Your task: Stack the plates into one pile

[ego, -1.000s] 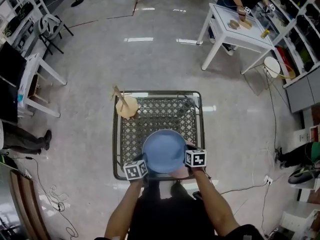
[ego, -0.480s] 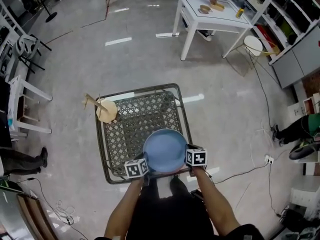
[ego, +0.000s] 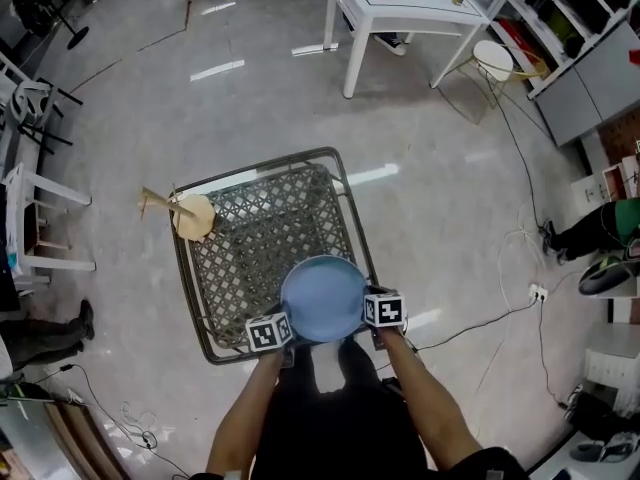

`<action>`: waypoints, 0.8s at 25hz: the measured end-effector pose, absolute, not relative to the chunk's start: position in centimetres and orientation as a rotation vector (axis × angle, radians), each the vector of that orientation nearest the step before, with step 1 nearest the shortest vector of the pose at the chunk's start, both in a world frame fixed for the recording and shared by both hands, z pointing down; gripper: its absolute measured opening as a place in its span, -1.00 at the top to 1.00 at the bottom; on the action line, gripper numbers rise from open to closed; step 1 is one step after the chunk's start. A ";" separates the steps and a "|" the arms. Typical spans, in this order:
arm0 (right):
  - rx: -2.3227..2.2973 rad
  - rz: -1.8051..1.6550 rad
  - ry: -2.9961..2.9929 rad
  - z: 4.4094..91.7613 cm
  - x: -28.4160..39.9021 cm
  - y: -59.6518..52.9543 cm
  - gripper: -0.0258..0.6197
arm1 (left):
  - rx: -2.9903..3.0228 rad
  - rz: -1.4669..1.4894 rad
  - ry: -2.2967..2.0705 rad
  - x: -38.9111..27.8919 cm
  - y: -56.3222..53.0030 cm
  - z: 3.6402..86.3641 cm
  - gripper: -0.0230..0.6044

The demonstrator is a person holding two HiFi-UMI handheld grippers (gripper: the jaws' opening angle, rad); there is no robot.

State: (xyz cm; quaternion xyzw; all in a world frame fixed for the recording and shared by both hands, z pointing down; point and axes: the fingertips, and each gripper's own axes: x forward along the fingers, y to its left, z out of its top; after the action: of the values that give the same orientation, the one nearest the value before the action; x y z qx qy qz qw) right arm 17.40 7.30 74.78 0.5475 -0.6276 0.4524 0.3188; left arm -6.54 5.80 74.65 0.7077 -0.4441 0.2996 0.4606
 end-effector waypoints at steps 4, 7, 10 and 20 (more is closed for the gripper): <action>1.431 1.207 -1.636 76.0 17.7 7.6 0.86 | 1.728 0.760 -1.096 -6.3 6.0 75.9 0.84; 1.421 1.214 -1.626 76.9 17.5 7.8 0.86 | 1.712 0.777 -1.098 -6.5 6.1 76.8 0.84; 1.418 1.222 -1.618 77.6 17.5 8.0 0.86 | 1.703 0.792 -1.095 -6.4 6.2 77.4 0.84; 1.399 1.187 -1.598 78.2 16.9 8.1 0.86 | 1.687 0.830 -1.089 -6.9 6.4 78.4 0.84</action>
State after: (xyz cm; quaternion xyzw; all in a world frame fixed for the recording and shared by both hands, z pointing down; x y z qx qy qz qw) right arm 16.93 8.09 78.23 0.5394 -0.6160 0.4576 0.3468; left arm -6.93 6.39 78.39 0.6871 -0.4436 0.3382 0.4656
